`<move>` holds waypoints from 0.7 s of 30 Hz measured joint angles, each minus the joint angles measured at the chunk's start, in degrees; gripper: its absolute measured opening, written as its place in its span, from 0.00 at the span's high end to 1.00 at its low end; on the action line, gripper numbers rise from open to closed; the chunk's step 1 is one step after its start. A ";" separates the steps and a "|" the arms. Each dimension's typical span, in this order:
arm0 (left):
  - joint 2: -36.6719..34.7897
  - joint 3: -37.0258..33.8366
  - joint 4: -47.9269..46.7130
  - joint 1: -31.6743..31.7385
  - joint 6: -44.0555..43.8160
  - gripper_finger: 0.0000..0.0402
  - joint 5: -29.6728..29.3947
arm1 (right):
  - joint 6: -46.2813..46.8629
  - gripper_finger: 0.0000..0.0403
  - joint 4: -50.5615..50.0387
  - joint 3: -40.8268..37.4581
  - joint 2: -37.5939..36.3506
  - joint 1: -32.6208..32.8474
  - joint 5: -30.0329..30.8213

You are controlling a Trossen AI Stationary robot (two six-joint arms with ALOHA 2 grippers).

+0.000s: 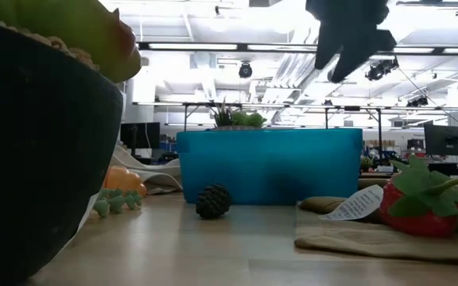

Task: Pick and placing Produce into tupperware
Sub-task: Put the yellow banana into the blue bin

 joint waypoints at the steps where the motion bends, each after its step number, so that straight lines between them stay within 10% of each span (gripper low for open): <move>1: 0.07 0.00 0.00 -2.12 -1.32 0.78 -1.84 | 0.70 0.44 2.43 -1.73 -0.84 0.17 -0.53; 11: 11.96 -0.02 2.36 -20.51 -19.44 0.78 -22.02 | -4.66 0.44 4.87 -5.91 -4.26 -1.93 -1.51; 21: 30.26 -0.04 4.60 -21.92 -38.96 0.78 -28.50 | -20.62 0.44 4.14 -5.91 -6.77 -8.95 -5.16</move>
